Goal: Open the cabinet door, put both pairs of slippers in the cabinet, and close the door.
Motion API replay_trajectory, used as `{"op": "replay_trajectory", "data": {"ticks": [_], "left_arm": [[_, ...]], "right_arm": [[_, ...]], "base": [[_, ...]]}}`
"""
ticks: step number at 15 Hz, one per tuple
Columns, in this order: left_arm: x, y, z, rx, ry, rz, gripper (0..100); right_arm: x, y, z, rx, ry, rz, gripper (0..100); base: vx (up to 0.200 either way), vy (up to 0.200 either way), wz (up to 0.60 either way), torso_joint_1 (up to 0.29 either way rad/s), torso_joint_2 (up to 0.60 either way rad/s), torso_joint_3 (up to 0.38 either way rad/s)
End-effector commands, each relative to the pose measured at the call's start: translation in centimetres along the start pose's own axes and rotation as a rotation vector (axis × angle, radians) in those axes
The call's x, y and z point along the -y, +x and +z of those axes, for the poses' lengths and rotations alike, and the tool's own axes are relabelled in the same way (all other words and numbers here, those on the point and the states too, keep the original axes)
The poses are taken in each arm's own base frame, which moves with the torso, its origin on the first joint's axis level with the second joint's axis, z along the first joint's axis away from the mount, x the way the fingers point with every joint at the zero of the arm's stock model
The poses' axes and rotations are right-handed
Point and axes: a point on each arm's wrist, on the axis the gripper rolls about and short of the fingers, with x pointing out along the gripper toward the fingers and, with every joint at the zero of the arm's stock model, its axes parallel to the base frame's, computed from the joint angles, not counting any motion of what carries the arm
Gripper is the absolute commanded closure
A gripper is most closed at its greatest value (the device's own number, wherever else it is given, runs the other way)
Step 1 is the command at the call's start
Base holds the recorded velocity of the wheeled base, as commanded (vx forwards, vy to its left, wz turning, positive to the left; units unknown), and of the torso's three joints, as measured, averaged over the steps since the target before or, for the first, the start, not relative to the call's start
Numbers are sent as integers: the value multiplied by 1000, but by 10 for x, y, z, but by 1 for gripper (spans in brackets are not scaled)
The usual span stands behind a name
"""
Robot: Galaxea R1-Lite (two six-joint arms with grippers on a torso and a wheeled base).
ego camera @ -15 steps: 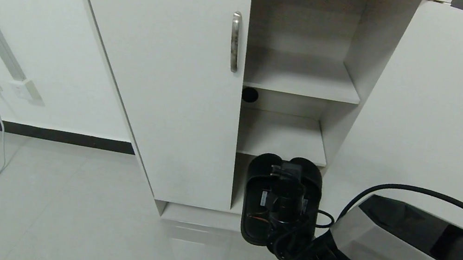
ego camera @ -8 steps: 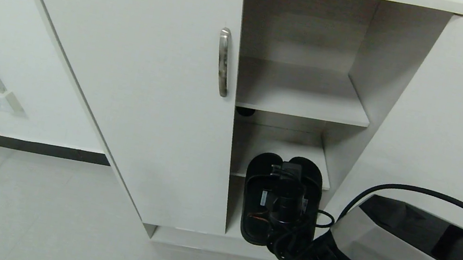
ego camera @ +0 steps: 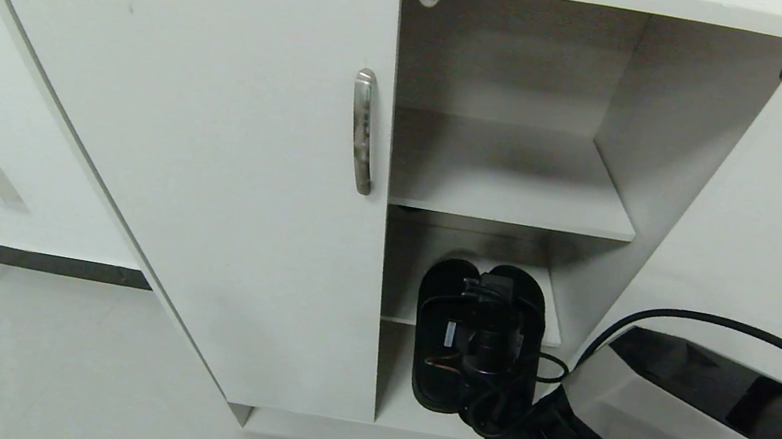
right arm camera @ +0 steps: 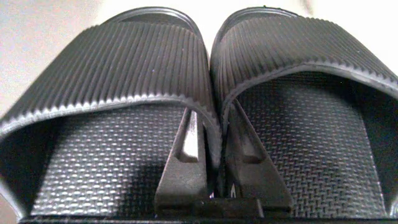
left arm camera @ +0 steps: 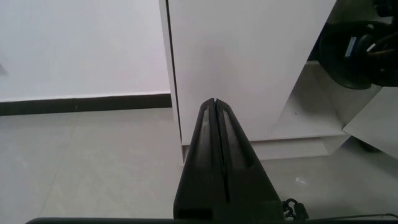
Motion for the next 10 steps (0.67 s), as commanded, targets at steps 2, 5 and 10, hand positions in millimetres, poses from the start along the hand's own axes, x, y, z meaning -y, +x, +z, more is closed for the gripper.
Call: {"op": "replay_trajectory", "data": {"ticks": [2, 5, 10], "left_arm": [[0, 0, 0, -1, 0, 0, 100], [0, 0, 0, -1, 0, 0, 100], [0, 0, 0, -1, 0, 0, 100]], "right_arm": [[5, 21, 4, 11, 10, 28, 100], [5, 46, 5, 20, 10, -1, 100], [2, 80, 7, 38, 21, -28, 100]], "base": [[0, 0, 0, 0, 0, 0], [0, 0, 0, 0, 0, 0], [0, 0, 0, 0, 0, 0]]}}
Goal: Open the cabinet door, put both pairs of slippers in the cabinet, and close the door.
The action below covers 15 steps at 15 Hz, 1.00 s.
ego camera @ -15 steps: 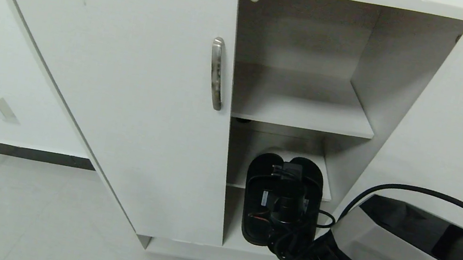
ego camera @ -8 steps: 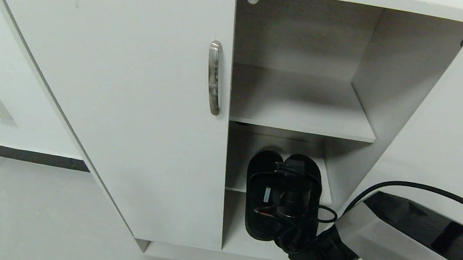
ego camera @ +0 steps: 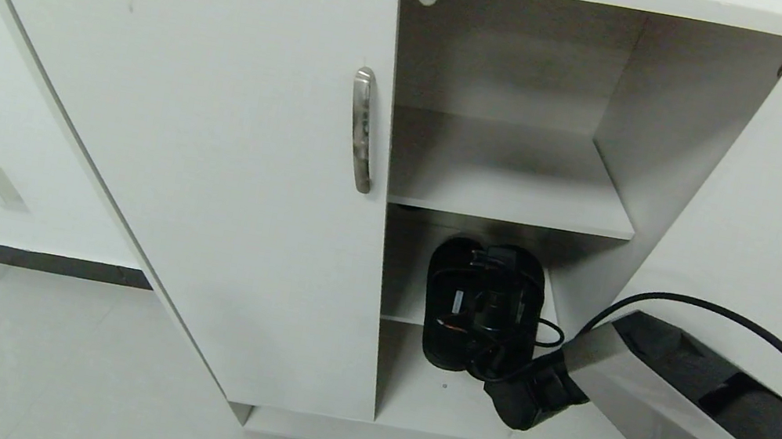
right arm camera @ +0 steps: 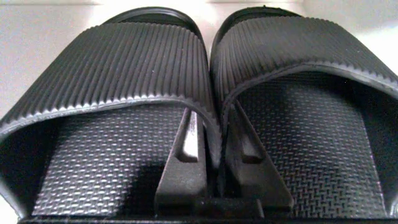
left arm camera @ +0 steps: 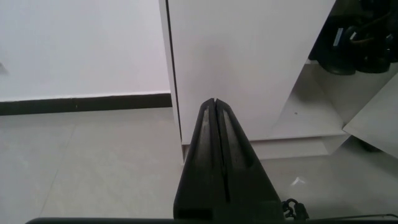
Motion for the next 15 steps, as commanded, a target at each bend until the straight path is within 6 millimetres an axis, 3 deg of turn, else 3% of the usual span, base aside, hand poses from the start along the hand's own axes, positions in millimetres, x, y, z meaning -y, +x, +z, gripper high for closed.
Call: {"op": "replay_trajectory", "data": {"ticks": [1, 10, 15], "left_arm": [[0, 0, 0, -1, 0, 0, 100], [0, 0, 0, -1, 0, 0, 100], [0, 0, 0, -1, 0, 0, 100]], "right_arm": [[1, 21, -3, 15, 7, 1, 100], [-5, 35, 21, 34, 7, 18, 100], [-6, 38, 16, 19, -4, 11, 100]], "base": [[0, 0, 0, 0, 0, 0], [0, 0, 0, 0, 0, 0], [0, 0, 0, 0, 0, 0]]}}
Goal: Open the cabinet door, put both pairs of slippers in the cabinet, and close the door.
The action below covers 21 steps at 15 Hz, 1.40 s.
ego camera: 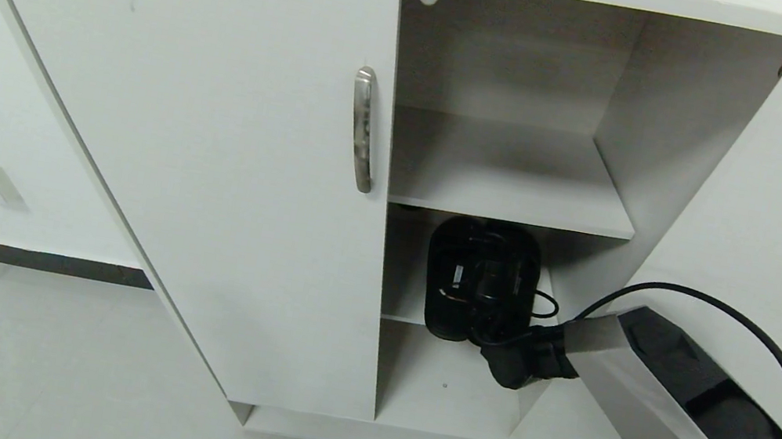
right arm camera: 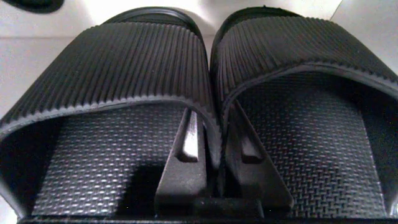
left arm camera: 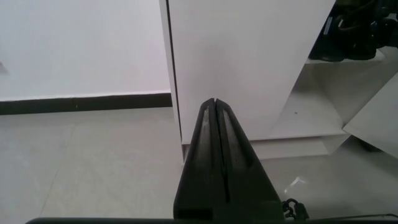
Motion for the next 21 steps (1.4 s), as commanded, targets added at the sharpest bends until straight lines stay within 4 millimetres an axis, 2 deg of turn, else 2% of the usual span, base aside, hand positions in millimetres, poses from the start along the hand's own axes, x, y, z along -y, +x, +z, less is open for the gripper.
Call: {"op": "replay_trajectory", "data": {"ticks": [1, 6, 7, 9, 12, 17, 19, 21], "left_arm": [[0, 0, 0, -1, 0, 0, 100], [0, 0, 0, -1, 0, 5, 100], [0, 0, 0, -1, 0, 5, 100], [0, 0, 0, -1, 0, 5, 100], [0, 0, 0, -1, 0, 5, 100], [0, 0, 0, -1, 0, 5, 100], [0, 0, 0, -1, 5, 5, 100], [0, 0, 0, -1, 5, 5, 100]], "right_arm": [[-1, 1, -4, -5, -4, 0, 100], [0, 2, -7, -9, -7, -4, 100], [-1, 2, -9, -13, -10, -2, 0], [1, -1, -12, -26, -22, -5, 0], [5, -25, -4, -38, -29, 16, 0], [8, -93, 21, -61, -52, 47, 0], [17, -126, 28, -72, -63, 77, 0], [29, -151, 29, -89, -77, 98, 0]], "base": [[0, 0, 0, 0, 0, 0], [0, 0, 0, 0, 0, 0], [0, 0, 0, 0, 0, 0], [0, 0, 0, 0, 0, 0], [0, 0, 0, 0, 0, 0], [0, 0, 0, 0, 0, 0], [0, 0, 0, 0, 0, 0], [0, 0, 0, 0, 0, 0]]}}
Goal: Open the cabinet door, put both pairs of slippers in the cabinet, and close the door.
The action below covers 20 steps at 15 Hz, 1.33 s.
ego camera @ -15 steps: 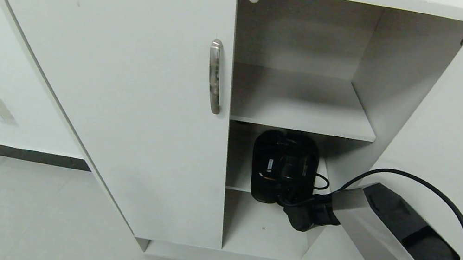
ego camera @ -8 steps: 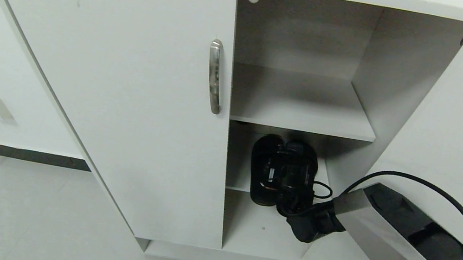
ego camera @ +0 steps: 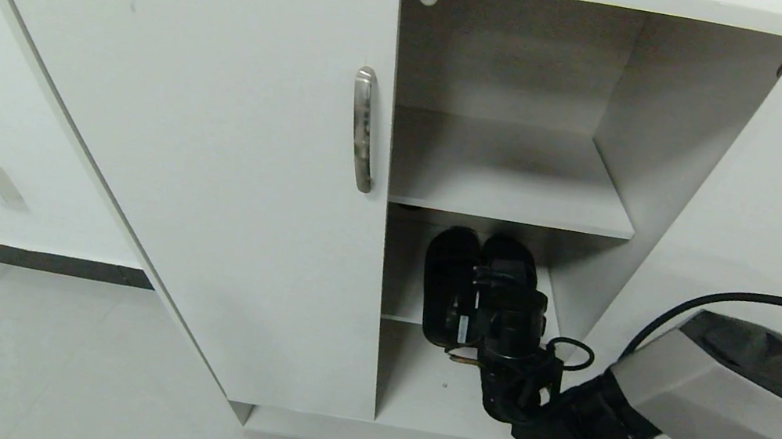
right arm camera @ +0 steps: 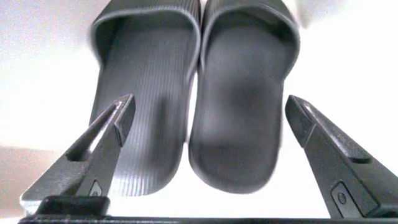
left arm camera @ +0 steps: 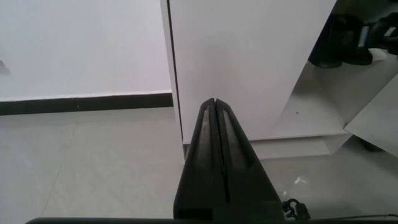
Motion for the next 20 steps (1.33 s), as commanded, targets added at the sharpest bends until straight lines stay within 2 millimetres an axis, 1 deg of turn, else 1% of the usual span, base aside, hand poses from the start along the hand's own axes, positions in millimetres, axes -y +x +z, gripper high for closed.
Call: {"op": "replay_trajectory", "data": {"ticks": [1, 2, 3, 9, 20], "left_arm": [[0, 0, 0, -1, 0, 0, 100], [0, 0, 0, -1, -1, 0, 100], [0, 0, 0, -1, -1, 0, 100], [0, 0, 0, -1, -4, 0, 100], [0, 0, 0, -1, -4, 0, 100]], "right_arm": [[12, -42, 17, 22, 14, 40, 0], [14, -54, 15, 20, 6, 38, 0], [16, -58, 16, 27, 14, 35, 0], [15, -60, 16, 29, 14, 38, 0], [10, -66, 16, 29, 7, 58, 0]], "base": [[-200, 0, 0, 2, 2, 2], [-200, 0, 0, 2, 2, 7], [-200, 0, 0, -2, 2, -2], [-200, 0, 0, 2, 2, 2], [0, 0, 0, 0, 0, 0]]}}
